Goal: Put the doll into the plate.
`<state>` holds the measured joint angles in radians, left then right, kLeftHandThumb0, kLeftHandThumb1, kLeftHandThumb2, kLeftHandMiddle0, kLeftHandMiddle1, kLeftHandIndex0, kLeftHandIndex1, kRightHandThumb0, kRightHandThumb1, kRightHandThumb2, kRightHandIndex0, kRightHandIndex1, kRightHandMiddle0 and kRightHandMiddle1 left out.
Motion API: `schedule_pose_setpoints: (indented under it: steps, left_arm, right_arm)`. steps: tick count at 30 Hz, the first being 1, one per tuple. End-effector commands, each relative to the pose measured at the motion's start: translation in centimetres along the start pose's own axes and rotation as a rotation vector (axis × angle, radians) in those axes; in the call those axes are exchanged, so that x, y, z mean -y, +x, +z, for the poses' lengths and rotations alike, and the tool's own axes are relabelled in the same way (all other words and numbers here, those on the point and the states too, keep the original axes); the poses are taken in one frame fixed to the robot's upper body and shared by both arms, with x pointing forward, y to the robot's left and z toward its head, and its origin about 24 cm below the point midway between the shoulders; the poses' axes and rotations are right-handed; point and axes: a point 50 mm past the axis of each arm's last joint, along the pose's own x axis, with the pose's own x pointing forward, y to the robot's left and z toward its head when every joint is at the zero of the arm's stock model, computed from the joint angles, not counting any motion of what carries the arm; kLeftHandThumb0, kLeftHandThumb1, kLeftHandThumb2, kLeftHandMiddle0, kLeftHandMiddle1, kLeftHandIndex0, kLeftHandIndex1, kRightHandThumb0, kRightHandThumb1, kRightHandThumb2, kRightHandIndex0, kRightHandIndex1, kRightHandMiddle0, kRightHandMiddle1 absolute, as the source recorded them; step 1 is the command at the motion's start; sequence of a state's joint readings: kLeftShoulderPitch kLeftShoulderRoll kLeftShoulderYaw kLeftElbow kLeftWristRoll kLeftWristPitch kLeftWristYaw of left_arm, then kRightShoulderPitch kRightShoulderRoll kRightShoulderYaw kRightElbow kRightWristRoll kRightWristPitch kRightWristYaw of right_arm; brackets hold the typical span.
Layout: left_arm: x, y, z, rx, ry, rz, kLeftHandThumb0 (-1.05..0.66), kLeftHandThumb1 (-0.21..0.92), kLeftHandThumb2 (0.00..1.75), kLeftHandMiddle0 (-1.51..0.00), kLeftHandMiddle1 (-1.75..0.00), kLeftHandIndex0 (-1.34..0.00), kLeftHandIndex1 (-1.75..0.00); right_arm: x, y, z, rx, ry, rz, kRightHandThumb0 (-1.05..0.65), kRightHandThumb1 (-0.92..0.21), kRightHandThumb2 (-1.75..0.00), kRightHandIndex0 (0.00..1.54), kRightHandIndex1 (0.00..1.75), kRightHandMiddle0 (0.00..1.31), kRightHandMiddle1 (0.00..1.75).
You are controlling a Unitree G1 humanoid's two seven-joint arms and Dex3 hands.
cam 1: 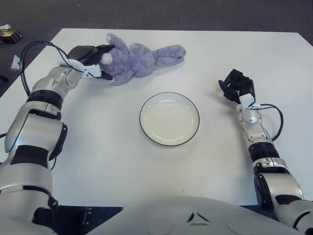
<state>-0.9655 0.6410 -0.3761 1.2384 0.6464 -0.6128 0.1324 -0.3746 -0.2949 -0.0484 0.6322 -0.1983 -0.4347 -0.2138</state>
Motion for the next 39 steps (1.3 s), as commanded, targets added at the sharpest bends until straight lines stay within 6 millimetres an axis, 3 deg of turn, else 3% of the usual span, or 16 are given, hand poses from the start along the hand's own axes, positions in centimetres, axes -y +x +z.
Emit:
schedule_pose_setpoints:
  steps: [1, 2, 3, 4, 5, 7, 10, 17, 19, 22, 31, 35, 39]
  left_arm:
    - [1.0, -0.2, -0.1, -0.009, -0.006, -0.055, -0.71, 0.85, 0.0, -0.57, -0.31, -0.66, -0.05]
    - [1.9, -0.4, 0.1, -0.001, -0.005, -0.027, -0.71, 0.85, 0.0, -0.56, -0.32, -0.66, -0.05]
    - [2.5, -0.5, 0.3, 0.006, -0.004, -0.005, -0.67, 0.85, 0.0, -0.5, -0.63, -0.67, -0.23]
    - [2.9, -0.5, 0.4, 0.01, -0.004, 0.009, -0.65, 0.86, 0.0, -0.44, -0.89, -0.6, -0.49]
    - [3.3, -0.6, 0.5, 0.019, -0.002, 0.026, -0.64, 0.86, 0.0, -0.41, -0.98, -0.57, -0.6]
    - [3.7, -0.7, 0.7, 0.034, 0.003, 0.048, -0.61, 0.86, 0.0, -0.31, -1.35, -0.46, -1.02]
    - [3.8, -0.8, 0.8, 0.041, 0.01, 0.061, -0.6, 0.86, 0.0, -0.25, -1.55, -0.4, -1.25]
    - [4.0, -0.8, 1.2, 0.078, 0.02, 0.091, -0.58, 0.86, 0.0, -0.22, -1.66, -0.35, -1.4]
    - [4.2, -0.8, 1.7, 0.106, 0.019, 0.11, -0.39, 0.85, 0.01, -0.22, -1.71, -0.26, -1.6]
    - [4.2, -0.7, 1.9, 0.114, 0.02, 0.121, -0.29, 0.85, 0.01, -0.23, -1.73, -0.22, -1.7]
    - [4.4, -0.7, 2.2, 0.132, 0.026, 0.162, -0.21, 0.86, 0.01, -0.27, -1.75, -0.22, -1.74]
    - [4.7, -0.7, 2.8, 0.158, 0.019, 0.218, -0.1, 0.87, 0.02, -0.41, -1.75, -0.35, -1.75]
    - [4.7, -0.7, 2.9, 0.166, 0.021, 0.228, -0.08, 0.87, 0.02, -0.45, -1.75, -0.39, -1.75]
  right_arm:
    - [-0.5, -2.1, -2.6, -0.126, -0.021, 0.032, -0.39, -0.92, -0.47, 0.91, 1.75, 0.75, 1.75]
    - [-0.5, -2.1, -2.6, -0.127, -0.021, 0.031, -0.39, -0.92, -0.47, 0.91, 1.75, 0.75, 1.75]
    - [-0.4, -2.1, -2.7, -0.127, -0.022, 0.03, -0.4, -0.92, -0.47, 0.91, 1.75, 0.75, 1.75]
    - [-0.4, -2.1, -2.7, -0.127, -0.023, 0.029, -0.4, -0.92, -0.47, 0.91, 1.75, 0.75, 1.75]
    - [-0.4, -2.1, -2.7, -0.128, -0.023, 0.029, -0.4, -0.92, -0.47, 0.91, 1.75, 0.75, 1.75]
    - [-0.3, -2.1, -2.6, -0.128, -0.022, 0.028, -0.4, -0.92, -0.47, 0.91, 1.75, 0.75, 1.75]
    - [-0.3, -2.1, -2.6, -0.129, -0.022, 0.028, -0.4, -0.92, -0.47, 0.91, 1.75, 0.75, 1.75]
    - [-0.2, -2.1, -2.6, -0.13, -0.024, 0.025, -0.4, -0.92, -0.47, 0.91, 1.75, 0.75, 1.75]
    - [-0.1, -2.0, -2.6, -0.132, -0.026, 0.022, -0.41, -0.92, -0.47, 0.91, 1.75, 0.76, 1.75]
    - [0.0, -2.0, -2.6, -0.132, -0.027, 0.021, -0.41, -0.92, -0.47, 0.92, 1.75, 0.76, 1.75]
    - [0.1, -1.9, -2.5, -0.13, -0.029, 0.018, -0.41, -0.92, -0.46, 0.92, 1.75, 0.76, 1.75]
    - [0.3, -1.7, -2.3, -0.121, -0.028, 0.01, -0.41, -0.92, -0.46, 0.92, 1.75, 0.77, 1.75]
    - [0.4, -1.6, -2.2, -0.116, -0.026, 0.008, -0.4, -0.92, -0.46, 0.92, 1.75, 0.77, 1.75]
